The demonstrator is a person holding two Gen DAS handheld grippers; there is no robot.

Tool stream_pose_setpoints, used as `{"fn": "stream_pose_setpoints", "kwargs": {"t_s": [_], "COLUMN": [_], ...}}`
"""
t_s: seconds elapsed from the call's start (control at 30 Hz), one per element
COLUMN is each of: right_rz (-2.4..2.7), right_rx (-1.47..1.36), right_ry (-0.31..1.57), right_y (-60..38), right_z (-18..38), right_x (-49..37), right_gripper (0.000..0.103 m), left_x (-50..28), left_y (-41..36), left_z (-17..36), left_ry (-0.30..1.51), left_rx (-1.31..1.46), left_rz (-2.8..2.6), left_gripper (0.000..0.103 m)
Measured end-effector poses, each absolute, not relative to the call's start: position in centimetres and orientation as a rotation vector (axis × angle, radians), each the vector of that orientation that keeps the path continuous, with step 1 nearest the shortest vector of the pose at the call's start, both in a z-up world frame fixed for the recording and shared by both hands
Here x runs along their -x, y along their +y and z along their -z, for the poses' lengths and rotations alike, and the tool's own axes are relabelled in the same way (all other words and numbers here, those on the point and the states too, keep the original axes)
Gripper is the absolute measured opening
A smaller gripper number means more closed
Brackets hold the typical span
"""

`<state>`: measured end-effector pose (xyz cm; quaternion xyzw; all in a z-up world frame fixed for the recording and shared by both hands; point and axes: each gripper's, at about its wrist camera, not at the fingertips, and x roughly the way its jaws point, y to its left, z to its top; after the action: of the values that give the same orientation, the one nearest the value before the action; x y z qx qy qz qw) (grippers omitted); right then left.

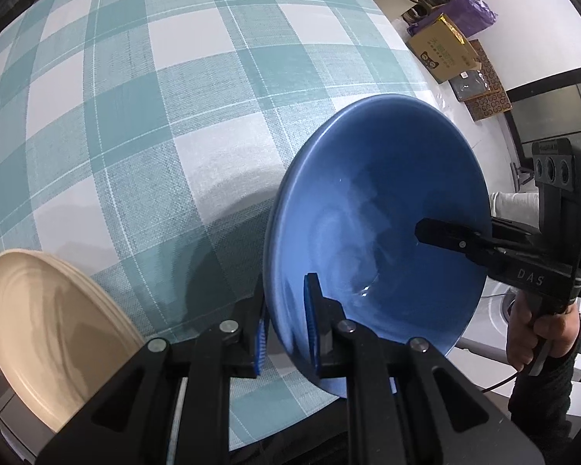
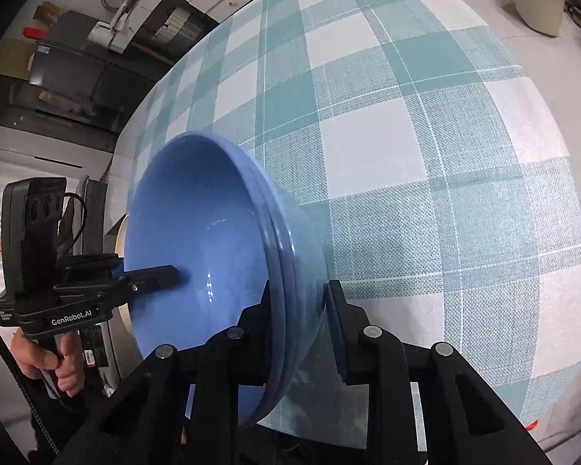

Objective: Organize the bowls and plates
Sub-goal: 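Lift the stack of three blue bowls with both grippers toward the cream plates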

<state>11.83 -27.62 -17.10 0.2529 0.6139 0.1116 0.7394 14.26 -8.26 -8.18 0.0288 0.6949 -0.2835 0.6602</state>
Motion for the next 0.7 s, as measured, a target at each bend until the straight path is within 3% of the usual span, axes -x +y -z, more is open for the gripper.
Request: {"fn": "stream_pose_setpoints", "kwargs": {"t_s": [0.7], "right_rz": [-0.359], "right_rx": [-0.467], "right_ry": [1.404], "right_y": [-22.1], "right_z": [13.9], "right_x": [-17.5], "right_gripper": [0.023], "left_x": [-15.8], "left_y": [-2.2], "left_z": [5.2], "left_ry": [1.595], "left_rx": [0.037], "left_rz": [0.547], "left_gripper": [0.014]}}
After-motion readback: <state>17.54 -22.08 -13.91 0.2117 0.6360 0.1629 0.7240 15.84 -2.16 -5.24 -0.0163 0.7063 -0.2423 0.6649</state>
